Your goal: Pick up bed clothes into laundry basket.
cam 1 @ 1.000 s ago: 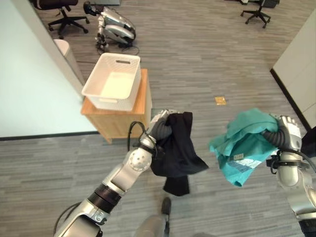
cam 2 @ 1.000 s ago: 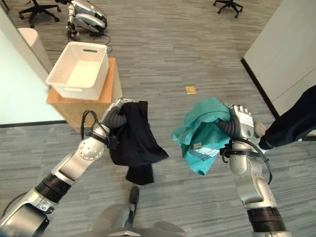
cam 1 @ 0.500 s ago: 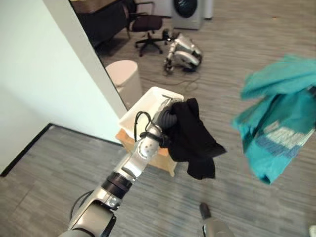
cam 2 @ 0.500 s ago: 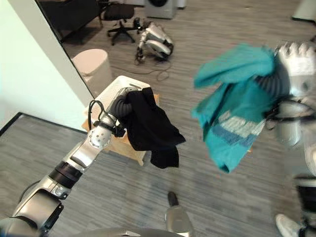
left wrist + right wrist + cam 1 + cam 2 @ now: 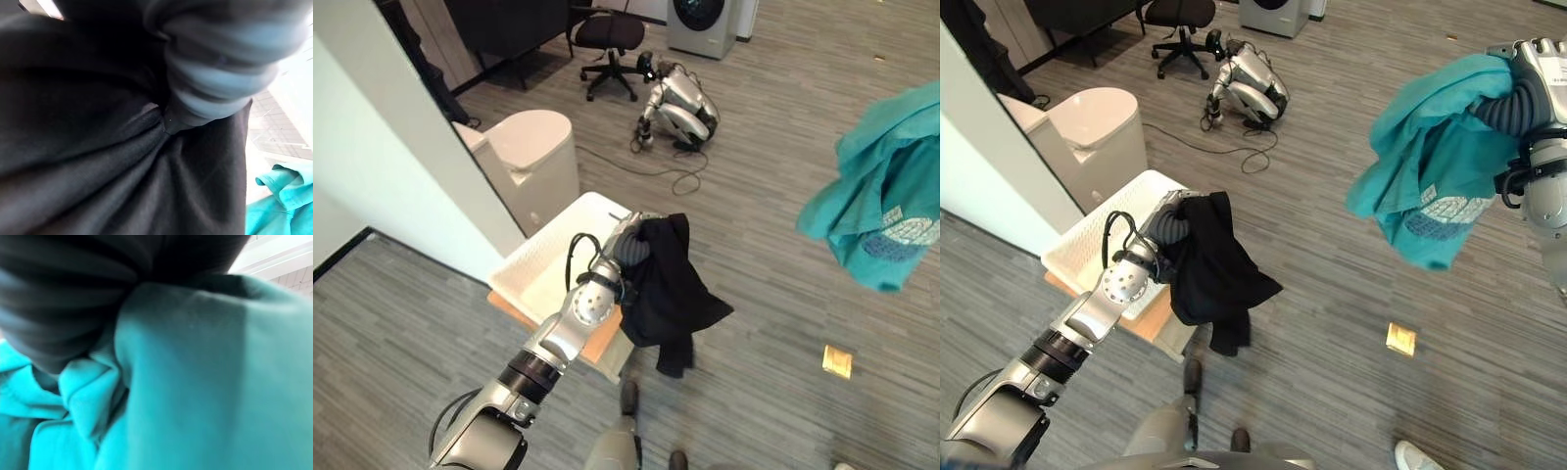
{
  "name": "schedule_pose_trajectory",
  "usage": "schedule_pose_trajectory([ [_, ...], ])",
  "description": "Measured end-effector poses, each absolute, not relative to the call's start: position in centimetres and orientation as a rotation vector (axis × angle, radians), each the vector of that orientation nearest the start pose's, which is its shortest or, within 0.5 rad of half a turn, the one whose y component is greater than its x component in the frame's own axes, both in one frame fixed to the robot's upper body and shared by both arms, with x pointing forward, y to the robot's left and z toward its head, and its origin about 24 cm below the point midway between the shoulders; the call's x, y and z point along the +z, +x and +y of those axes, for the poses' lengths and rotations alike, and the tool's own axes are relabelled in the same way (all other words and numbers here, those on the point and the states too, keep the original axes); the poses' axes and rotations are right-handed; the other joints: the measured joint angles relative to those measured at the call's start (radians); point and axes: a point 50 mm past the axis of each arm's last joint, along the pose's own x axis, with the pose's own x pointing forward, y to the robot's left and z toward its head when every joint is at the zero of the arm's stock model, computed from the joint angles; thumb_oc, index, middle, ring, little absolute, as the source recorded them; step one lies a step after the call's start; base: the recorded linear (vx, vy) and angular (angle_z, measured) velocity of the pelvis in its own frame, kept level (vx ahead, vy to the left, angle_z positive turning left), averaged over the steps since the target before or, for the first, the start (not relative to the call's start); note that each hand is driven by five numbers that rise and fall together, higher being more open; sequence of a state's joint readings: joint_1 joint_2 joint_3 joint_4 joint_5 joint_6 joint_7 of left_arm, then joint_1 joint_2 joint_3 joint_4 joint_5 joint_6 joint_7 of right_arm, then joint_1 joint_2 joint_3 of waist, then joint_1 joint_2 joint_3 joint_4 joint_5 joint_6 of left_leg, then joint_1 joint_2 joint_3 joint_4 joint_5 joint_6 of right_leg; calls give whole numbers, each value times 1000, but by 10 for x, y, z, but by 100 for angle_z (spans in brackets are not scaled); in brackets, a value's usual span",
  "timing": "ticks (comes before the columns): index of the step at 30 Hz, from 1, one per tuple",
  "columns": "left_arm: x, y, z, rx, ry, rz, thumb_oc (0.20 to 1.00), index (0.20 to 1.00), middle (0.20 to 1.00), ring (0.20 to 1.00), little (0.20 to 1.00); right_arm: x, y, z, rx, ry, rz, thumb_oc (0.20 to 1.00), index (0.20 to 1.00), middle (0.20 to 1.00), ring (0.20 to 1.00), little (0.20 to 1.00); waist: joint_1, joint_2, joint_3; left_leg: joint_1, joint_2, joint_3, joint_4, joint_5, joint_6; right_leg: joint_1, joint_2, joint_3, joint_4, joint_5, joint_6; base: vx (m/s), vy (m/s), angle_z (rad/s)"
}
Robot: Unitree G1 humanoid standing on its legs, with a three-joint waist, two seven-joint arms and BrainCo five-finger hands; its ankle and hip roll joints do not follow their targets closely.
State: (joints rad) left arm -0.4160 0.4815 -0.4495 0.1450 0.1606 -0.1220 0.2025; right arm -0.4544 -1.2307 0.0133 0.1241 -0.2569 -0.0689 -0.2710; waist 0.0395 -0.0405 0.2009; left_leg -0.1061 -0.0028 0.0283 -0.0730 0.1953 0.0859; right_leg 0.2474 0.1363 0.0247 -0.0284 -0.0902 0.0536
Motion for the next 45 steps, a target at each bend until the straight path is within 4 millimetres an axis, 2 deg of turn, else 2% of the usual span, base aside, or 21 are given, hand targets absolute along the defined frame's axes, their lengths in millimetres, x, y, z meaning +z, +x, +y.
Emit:
schedule_pose_trajectory([
  [1,107,306,134,-247,700,-371,200,200,200,200,200,287,281,-312,-425,-1383,-561,200,200,200,200,200,1,-34,3,28,-10,-6,-7,-3,4,2,-6,1,37,-17,16,247,43,-17],
  [2,105,303,139,-247,705,-357,200,200,200,200,200,283,282,-312,-412,-1380,-550,200,200,200,200,200,-5,-48,6,46,-14,-15,-15,-6,11,-16,-3,-5,100,-28,39,171,51,27],
  [3,101,296,148,-236,710,-340,200,200,200,200,200,282,283,-314,-406,-1379,-529,200,200,200,200,200,-7,-65,5,74,-1,-49,-18,-23,33,-86,-2,-12,255,-77,109,178,43,40],
  [6,107,294,158,-191,697,-349,200,200,200,200,200,292,280,-311,-419,-1371,-569,200,200,200,200,200,7,-60,11,95,-5,-108,-18,-44,58,-184,-5,67,353,-135,145,172,15,32],
  [7,112,293,164,-157,678,-361,200,200,200,200,200,295,279,-307,-413,-1370,-587,200,200,200,200,200,7,-52,16,99,-5,-131,-18,-46,60,-215,-7,107,358,-142,133,224,-40,70],
  [9,128,293,171,-90,627,-411,200,200,200,200,200,301,274,-297,-397,-1370,-645,200,200,200,200,200,-7,-30,31,110,-13,-214,-15,-57,61,-265,-31,223,239,-112,67,213,-127,102],
  [10,132,293,171,-81,595,-425,200,200,200,200,200,303,270,-294,-394,-1372,-670,200,200,200,200,200,-12,-15,37,110,-11,-277,-14,-69,48,-275,-29,283,205,-85,44,72,-131,131],
  [11,138,294,167,-73,567,-452,200,200,200,200,200,306,262,-291,-398,-1380,-708,200,200,200,200,200,-16,10,47,110,-11,-386,-12,-88,11,-289,-40,369,154,-55,24,79,-97,172],
  [12,141,294,163,-82,567,-472,200,200,200,200,200,306,258,-291,-399,-1390,-720,200,200,200,200,200,-38,7,49,94,-25,-405,5,-79,-15,-274,-75,370,92,-2,39,25,-42,177],
  [13,144,294,164,-83,573,-489,200,200,200,200,200,306,257,-288,-390,-1399,-729,200,200,200,200,200,-34,-8,50,97,-40,-405,8,-80,-16,-264,-114,357,56,56,68,87,-37,142],
  [14,153,289,171,-77,607,-525,200,200,200,200,200,308,253,-280,-365,-1401,-763,200,200,200,200,200,4,-64,50,117,-74,-398,3,-105,-62,-239,-177,326,38,86,66,122,-32,89],
  [17,169,287,179,-47,647,-589,200,200,200,200,200,312,251,-267,-321,-1392,-835,200,200,200,200,200,23,-48,49,99,-22,-358,39,-140,-110,-203,-152,257,11,93,35,82,-31,67],
  [19,184,291,179,-24,662,-645,200,200,200,200,200,325,256,-256,-313,-1376,-897,200,200,200,200,200,42,-46,48,111,1,-322,40,-153,-129,-193,-133,262,10,83,33,84,-30,-3],
  [22,194,293,172,-44,663,-696,200,200,200,200,200,341,255,-244,-300,-1353,-984,200,200,200,200,200,26,-34,40,122,13,-310,37,-154,-130,-181,-130,265,4,85,31,96,-37,-14],
  [25,193,300,165,-69,695,-691,200,200,200,200,200,340,258,-236,-251,-1362,-991,200,200,200,200,200,-10,-17,27,147,10,-299,17,-153,-129,-163,-139,271,-7,90,26,106,-20,-12],
  [27,187,319,162,-75,769,-645,200,200,200,200,200,336,264,-227,-190,-1351,-984,200,200,200,200,200,-38,8,0,165,6,-273,-8,-152,-126,-152,-151,291,-29,97,31,80,-5,-25],
  [31,186,335,164,-55,826,-609,200,200,200,200,200,337,268,-218,-146,-1342,-993,200,200,200,200,200,-84,28,-12,172,4,-250,-17,-149,-123,-153,-156,302,-48,109,35,22,24,-17],
  [35,186,349,183,12,1016,-566,200,200,200,200,200,337,272,-211,-113,-1352,-1005,200,200,200,200,200,-122,32,-15,178,9,-222,-19,-154,-123,-151,-158,316,-63,119,36,30,26,-17],
  [40,165,364,213,100,1143,-393,200,200,200,200,200,340,272,-218,-123,-1362,-983,200,200,200,200,200,-131,44,-21,175,14,-209,-19,-157,-125,-158,-154,318,-67,122,33,18,14,-7],
  [43,167,363,232,158,1215,-350,200,200,200,200,200,343,266,-226,-140,-1391,-974,200,200,200,200,200,-142,45,-22,155,14,-203,-19,-157,-125,-179,-155,317,-68,124,34,22,18,-4],
  [45,166,362,233,171,1251,-357,200,200,200,200,200,339,264,-233,-155,-1383,-951,200,200,200,200,200,-141,45,-22,156,14,-200,-19,-159,-125,-179,-156,315,-68,126,36,52,14,-4],
])
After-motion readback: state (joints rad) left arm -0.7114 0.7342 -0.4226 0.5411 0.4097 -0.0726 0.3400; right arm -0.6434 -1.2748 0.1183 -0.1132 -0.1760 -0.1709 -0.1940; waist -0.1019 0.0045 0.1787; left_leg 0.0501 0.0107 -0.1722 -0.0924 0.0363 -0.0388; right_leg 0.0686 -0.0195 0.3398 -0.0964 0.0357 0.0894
